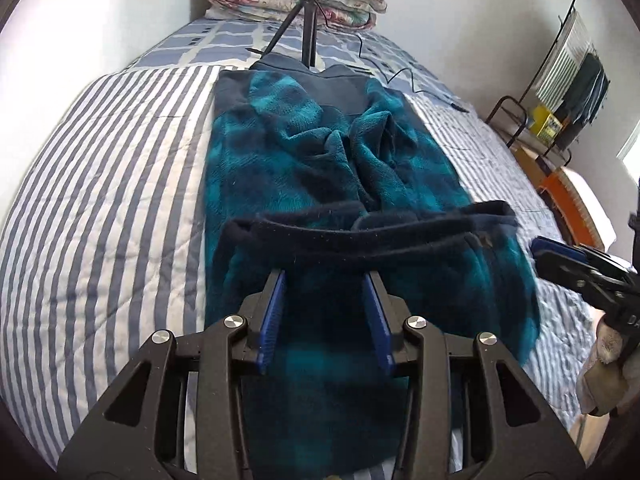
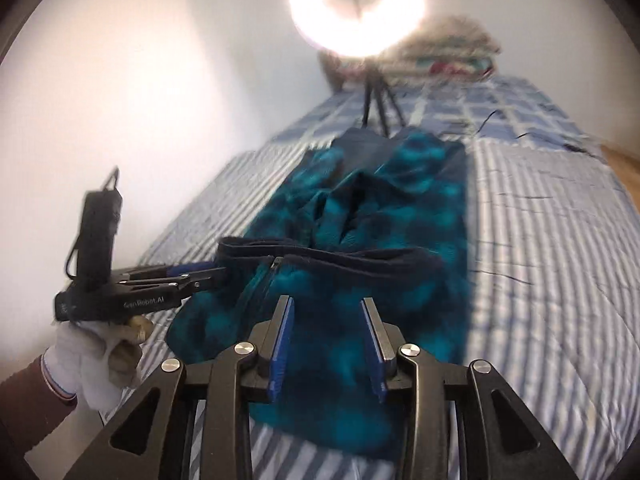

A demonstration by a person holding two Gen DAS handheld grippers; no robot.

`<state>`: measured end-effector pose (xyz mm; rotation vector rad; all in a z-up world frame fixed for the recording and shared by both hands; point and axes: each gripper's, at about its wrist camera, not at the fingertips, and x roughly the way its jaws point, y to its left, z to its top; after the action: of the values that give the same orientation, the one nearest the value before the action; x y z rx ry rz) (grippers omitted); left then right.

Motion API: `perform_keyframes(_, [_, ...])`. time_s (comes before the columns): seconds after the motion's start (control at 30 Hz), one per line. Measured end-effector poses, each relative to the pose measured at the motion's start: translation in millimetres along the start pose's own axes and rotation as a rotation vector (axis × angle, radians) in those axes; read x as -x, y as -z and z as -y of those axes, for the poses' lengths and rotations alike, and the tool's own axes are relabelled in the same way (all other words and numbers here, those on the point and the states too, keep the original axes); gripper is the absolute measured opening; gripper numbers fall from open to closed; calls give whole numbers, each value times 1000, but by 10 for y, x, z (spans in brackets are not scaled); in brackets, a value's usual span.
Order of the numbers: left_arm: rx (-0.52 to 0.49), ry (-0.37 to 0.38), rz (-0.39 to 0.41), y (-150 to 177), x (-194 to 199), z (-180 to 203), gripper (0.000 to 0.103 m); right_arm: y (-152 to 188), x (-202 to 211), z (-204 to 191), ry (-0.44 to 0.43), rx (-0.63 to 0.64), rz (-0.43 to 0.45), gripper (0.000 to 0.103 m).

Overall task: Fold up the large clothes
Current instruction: 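Lower the folded hem onto the strip and open both tools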

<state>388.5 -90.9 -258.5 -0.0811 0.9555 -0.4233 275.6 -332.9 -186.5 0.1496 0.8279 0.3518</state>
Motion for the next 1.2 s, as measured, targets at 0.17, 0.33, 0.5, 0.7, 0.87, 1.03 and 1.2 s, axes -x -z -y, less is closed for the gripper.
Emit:
perform_keyframes(0.17, [-40,-57,-25,-120,-387,9,42,-45,-518,396,213,-50,-102,21])
perform_keyframes(0.33, [-31,-29,-24,-108,-429,-49,43,82,-660,573,256,-77,-125,8])
perform_keyframes(0.5, [-6,-13,40,2,76,-170,42,88,-249,383,250,-71,-76,18])
perform_keyframes(0.7, [59,58,51,489,464,-248,42,378,107,23,89,7,-39,23])
perform_keyframes(0.87, [41,-6,14,710,296,-137,42,680,-125,-129,138,68,-141,23])
perform_keyframes(1.03, [-14,-109,-12,713,175,28,42,666,-361,-160,206,79,-210,23])
perform_keyframes(1.2, [21,-65,13,595,581,98,42,564,-46,-343,265,115,-181,24])
